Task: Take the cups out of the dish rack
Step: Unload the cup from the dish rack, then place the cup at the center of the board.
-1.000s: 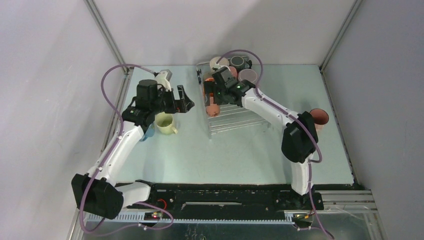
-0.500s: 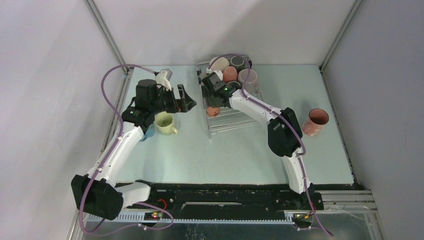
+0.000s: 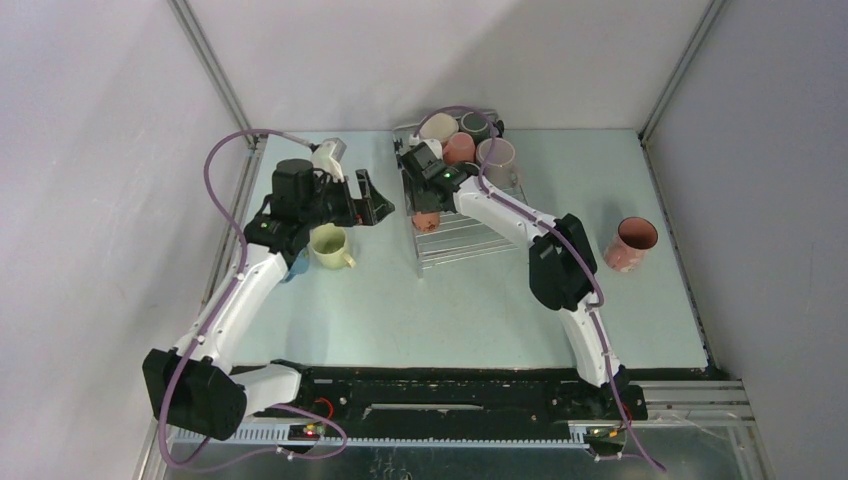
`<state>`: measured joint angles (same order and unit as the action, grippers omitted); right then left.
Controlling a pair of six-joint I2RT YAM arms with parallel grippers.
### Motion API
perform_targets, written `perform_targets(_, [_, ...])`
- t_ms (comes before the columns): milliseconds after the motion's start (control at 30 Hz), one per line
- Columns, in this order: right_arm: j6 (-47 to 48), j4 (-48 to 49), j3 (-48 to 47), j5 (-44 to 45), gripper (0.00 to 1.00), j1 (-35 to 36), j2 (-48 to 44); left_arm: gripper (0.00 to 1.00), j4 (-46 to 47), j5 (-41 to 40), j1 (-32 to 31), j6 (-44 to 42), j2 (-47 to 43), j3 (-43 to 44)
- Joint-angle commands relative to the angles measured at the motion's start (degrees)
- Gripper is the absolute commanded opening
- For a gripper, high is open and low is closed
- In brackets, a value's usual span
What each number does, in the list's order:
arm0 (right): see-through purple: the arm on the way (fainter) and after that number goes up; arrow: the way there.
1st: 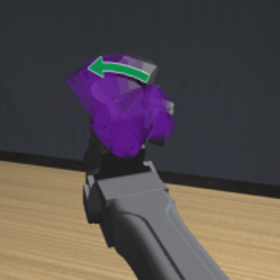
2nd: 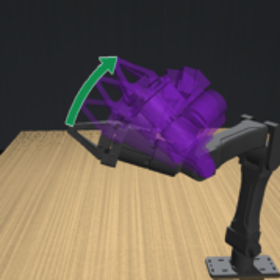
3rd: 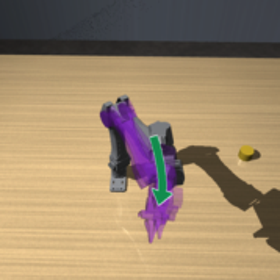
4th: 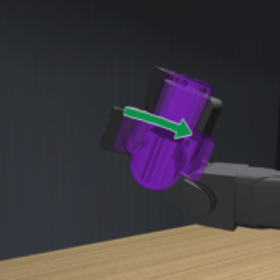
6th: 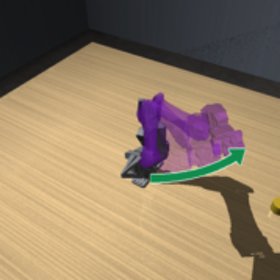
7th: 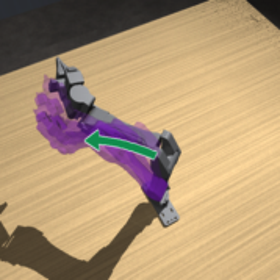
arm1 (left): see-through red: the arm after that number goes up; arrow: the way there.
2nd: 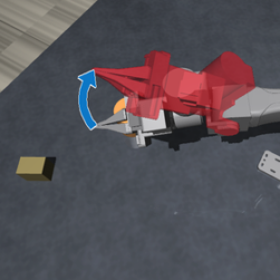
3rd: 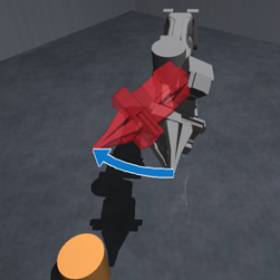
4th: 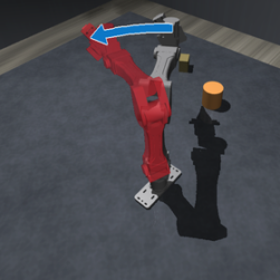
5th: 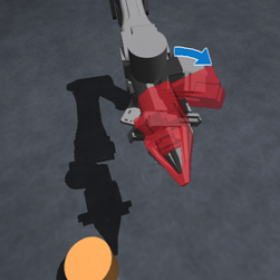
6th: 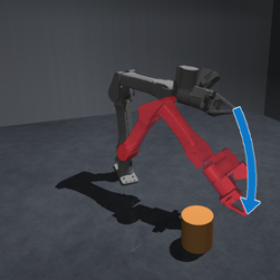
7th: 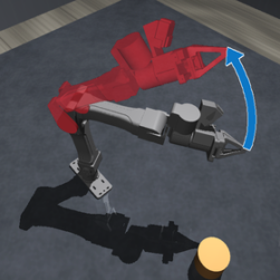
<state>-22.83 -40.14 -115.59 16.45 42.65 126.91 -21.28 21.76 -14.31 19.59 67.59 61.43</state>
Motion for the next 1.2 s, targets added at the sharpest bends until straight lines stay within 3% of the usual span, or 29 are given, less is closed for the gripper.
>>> perform_targets(0, [-0.9,-1.2,-1.7,0.3,0.27,-0.1,-1.6,1.0,2.7,2.3,-0.3,1.4,-0.7,-1.7])
perform_targets(200, [-3.5,-0.7,2.0,-4.6,0.15,-1.8,-9.6,1.0,5.8,7.3,-0.3,5.0,0.8,-3.0])
perform_targets(567, [-10.6,9.3,16.7,-23.5,0.14,-7.5,-26.8,1.0,17.2,14.4,0.7,14.3,-0.2,-9.2])
perform_targets(733, [-16.0,15.7,23.6,-31.5,0.14,-9.8,-32.3,1.0,29.9,18.6,1.6,26.3,-1.2,-14.7])
perform_targets(967, [-26.0,29.3,33.4,-40.3,0.14,-12.1,-38.6,0.99,55.7,19.6,1.3,48.0,-0.8,-22.8])
perform_targets(1167, [-32.9,37.7,38.2,-45.3,0.15,-12.7,-40.1,0.92,65.5,17.4,0.1,57.9,0.4,-26.1])
